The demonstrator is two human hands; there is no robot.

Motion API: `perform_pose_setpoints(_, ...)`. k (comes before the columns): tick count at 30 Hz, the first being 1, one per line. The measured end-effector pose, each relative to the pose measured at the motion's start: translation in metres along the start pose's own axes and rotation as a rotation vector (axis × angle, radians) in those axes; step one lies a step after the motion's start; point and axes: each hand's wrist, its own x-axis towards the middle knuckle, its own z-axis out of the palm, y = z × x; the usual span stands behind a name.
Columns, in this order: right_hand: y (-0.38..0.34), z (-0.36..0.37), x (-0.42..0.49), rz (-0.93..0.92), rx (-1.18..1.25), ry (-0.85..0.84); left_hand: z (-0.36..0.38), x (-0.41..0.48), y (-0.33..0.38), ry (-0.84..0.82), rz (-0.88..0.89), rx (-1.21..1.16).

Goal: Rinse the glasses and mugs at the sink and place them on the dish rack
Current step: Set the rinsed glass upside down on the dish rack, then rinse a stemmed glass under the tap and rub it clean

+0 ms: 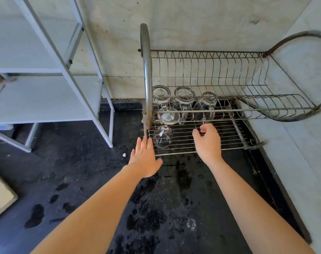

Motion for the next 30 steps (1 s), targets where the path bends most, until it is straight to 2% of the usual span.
perform_pose_setpoints(4,-0.016,0.018,-0.054,-0.095,0.04,-0.071,-0.002,-0.032,-0.02,0.173,0.005,-0.117)
perform_pose_setpoints(8,-0.028,0.052,-0.111,-0.183,-0.009,-0.231,-0.005,-0.084,-0.069,0.267,-0.1,-0.125)
perform_pose_setpoints(17,-0.119,0.159,-0.274,-0.489,-0.2,-0.648,0.009,-0.253,-0.242,0.326,-0.409,-0.113)
perform_pose_setpoints(25,-0.216,0.254,-0.466,-0.757,-0.315,-0.876,0.039,-0.446,-0.404,0.466,-0.71,-0.222)
perform_pose_setpoints(30,-0.273,0.308,-0.57,-0.952,-0.368,-0.961,0.053,-0.543,-0.476,0.527,-0.91,-0.303)
